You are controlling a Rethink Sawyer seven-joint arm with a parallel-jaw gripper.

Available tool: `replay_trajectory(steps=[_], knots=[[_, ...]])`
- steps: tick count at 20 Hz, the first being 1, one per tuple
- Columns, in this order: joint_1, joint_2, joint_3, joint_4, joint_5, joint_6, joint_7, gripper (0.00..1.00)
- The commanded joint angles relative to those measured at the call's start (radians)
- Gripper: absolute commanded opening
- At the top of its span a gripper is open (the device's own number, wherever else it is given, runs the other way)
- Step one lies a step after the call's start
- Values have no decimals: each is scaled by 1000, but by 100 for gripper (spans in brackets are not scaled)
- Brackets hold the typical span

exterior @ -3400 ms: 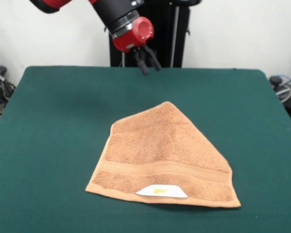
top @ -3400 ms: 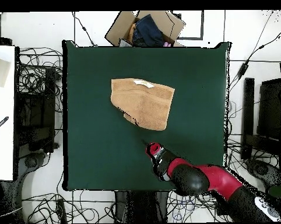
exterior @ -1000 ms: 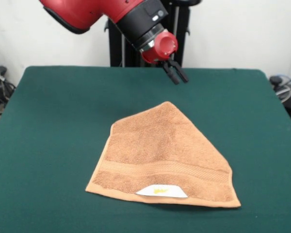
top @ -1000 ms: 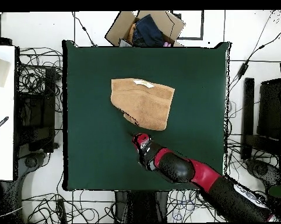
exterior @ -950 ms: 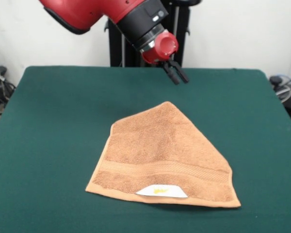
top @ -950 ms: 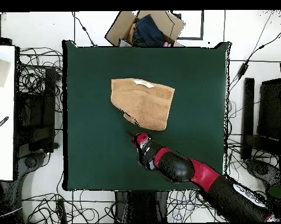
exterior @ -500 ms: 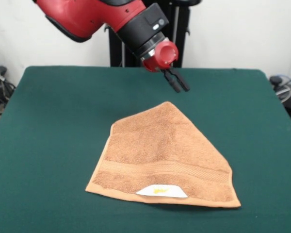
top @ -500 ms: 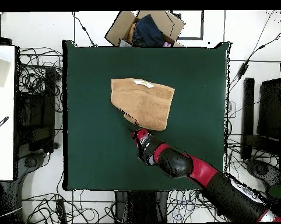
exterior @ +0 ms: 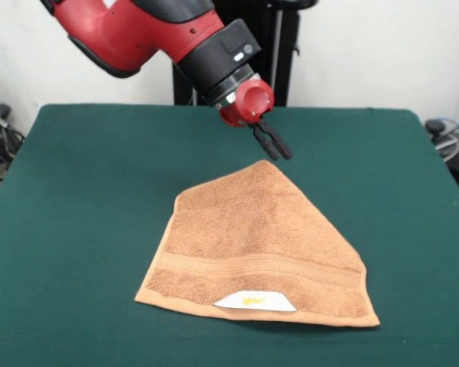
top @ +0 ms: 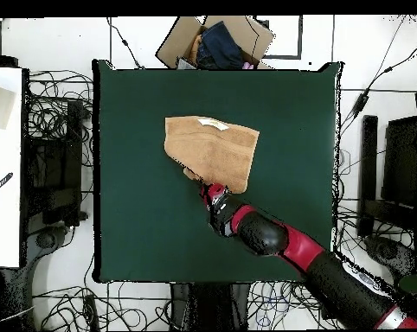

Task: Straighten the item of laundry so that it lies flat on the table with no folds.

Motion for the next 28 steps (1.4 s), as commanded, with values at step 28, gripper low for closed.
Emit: replay_trajectory(steps=[28], knots=[[31,60,-16,-180,46,119,-9,100]])
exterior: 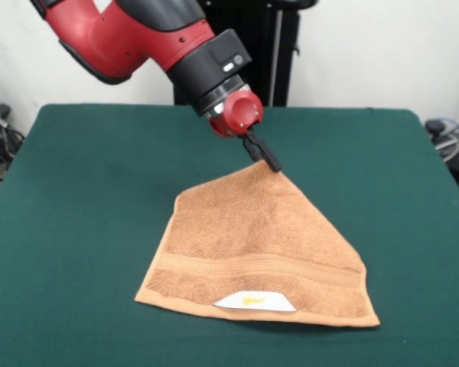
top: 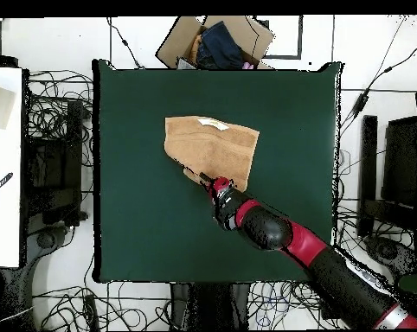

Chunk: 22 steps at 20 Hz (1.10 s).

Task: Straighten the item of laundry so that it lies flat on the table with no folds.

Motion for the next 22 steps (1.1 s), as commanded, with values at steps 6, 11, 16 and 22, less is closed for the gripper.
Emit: replay_trajectory(steps=[6,11,16,22], knots=[[21,99,-11,-181,48,163,-44,100],[14,141,-18,-220,47,194,-53,100],[15,148,-26,-232,51,212,-37,100],[23,138,-38,-241,71,249,-15,0]])
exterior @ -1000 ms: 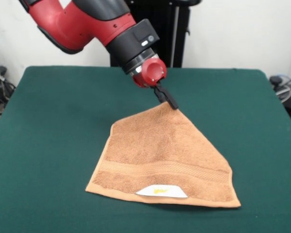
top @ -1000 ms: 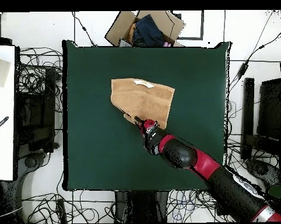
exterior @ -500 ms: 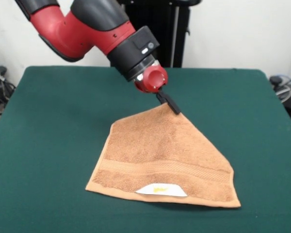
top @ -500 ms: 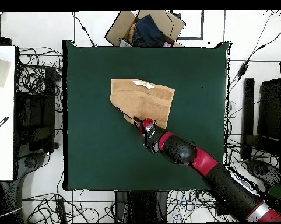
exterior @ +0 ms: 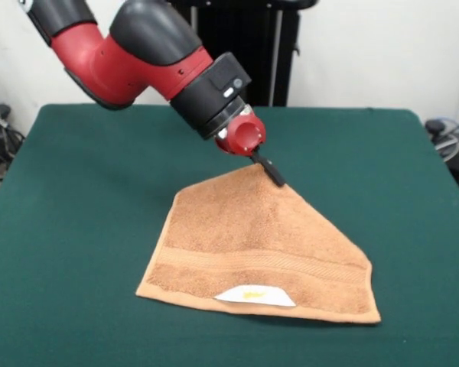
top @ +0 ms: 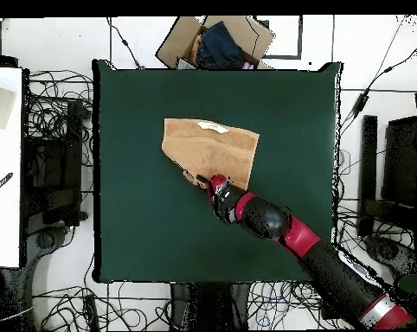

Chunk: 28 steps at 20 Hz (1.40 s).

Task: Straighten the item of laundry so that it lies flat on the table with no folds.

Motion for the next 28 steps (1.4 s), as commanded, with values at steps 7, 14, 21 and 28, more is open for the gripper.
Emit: replay_trajectory(steps=[7,14,21,28], knots=[[25,21,-38,-104,44,69,-8,0],[30,-39,-51,-23,-43,35,-44,0],[7,-30,-88,-10,-84,29,-64,0],[-21,8,-90,-30,-121,47,-96,0]])
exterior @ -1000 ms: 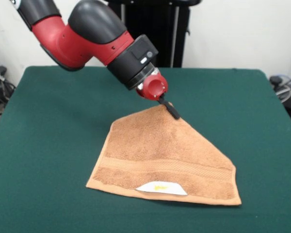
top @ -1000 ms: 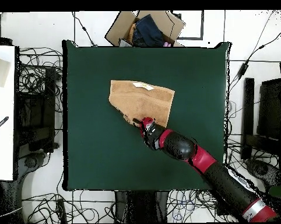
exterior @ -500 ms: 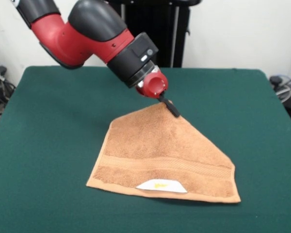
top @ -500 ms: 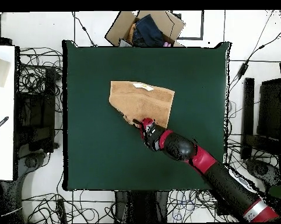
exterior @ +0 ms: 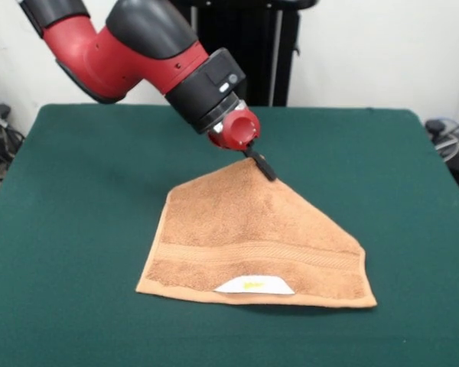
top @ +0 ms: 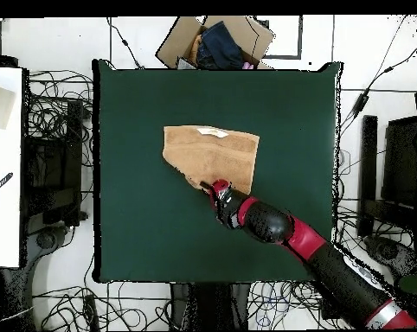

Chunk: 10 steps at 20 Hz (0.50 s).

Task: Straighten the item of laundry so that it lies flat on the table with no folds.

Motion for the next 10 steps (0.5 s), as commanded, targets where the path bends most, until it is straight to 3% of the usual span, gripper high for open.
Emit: replay_trajectory(steps=[1,10], knots=[[-15,42,-75,-43,-74,29,-95,0],[-29,24,-85,-50,-92,61,-98,0]])
